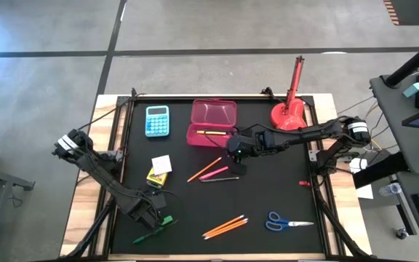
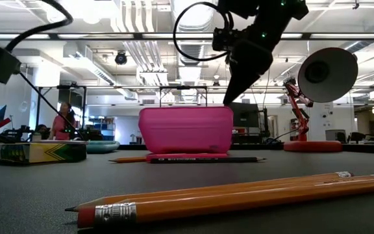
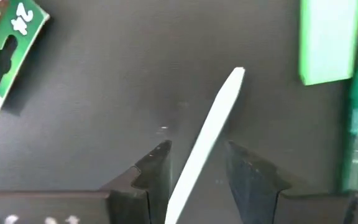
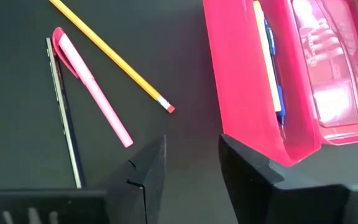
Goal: Pack school essentials
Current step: Put the light blue pen into the pink supply box
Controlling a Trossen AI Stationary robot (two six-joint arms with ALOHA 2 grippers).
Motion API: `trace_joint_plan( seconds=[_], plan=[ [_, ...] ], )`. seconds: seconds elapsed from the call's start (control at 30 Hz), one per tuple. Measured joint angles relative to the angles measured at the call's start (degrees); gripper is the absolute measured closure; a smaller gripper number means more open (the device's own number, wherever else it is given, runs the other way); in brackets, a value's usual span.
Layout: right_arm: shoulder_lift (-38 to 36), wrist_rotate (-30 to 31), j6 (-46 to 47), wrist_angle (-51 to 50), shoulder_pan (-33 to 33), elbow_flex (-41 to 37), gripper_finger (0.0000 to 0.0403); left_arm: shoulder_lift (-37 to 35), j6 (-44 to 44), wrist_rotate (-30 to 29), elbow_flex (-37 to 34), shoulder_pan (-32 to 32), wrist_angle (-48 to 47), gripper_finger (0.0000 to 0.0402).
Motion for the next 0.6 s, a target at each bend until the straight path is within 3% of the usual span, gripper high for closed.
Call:
trace_joint_plan(
  seconds=[0.37, 0.6],
  plan=[
    [0.0, 0.0, 0.0, 0.4, 0.0, -0.1, 0.0264, 0.8, 1.3, 0.6, -3.4, 0.0, 5.1, 0.0285],
    [0.0, 0.0, 0.0, 0.4, 0.0, -0.1, 0.0274, 0.7, 0.1, 0.8, -3.4, 0.1, 6.0, 0.0368]
  ],
)
